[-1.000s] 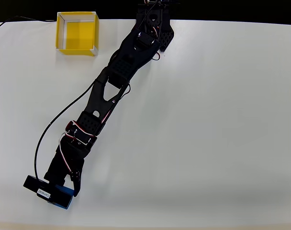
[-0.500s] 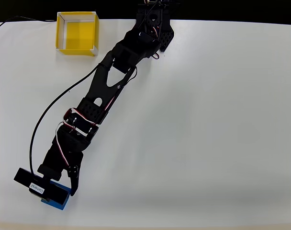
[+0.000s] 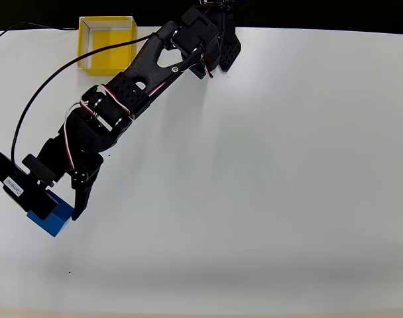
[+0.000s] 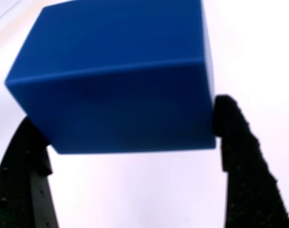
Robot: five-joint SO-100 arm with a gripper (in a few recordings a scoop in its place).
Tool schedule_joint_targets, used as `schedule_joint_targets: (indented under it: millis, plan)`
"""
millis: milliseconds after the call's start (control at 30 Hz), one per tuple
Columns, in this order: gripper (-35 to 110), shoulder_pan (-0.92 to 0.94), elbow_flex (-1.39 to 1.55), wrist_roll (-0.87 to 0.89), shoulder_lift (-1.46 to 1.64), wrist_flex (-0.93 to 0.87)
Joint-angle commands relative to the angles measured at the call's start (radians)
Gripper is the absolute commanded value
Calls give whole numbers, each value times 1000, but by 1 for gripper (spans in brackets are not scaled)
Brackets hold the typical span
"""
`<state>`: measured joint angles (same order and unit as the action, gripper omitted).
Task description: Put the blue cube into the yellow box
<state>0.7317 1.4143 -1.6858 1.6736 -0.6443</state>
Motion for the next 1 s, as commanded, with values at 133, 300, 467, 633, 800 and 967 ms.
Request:
schedule_joint_targets:
  millis: [133,300,467,633,800,967]
  plan:
    - [30,310,170,-9,278,0]
    - [30,474,301,-3,331,48]
    - [30,621,436,-14,408,26]
    - [30,724,589,-25,491,26]
    - [30,798,715,-34,629,-32]
    - [30,853,758,-29,744,-176]
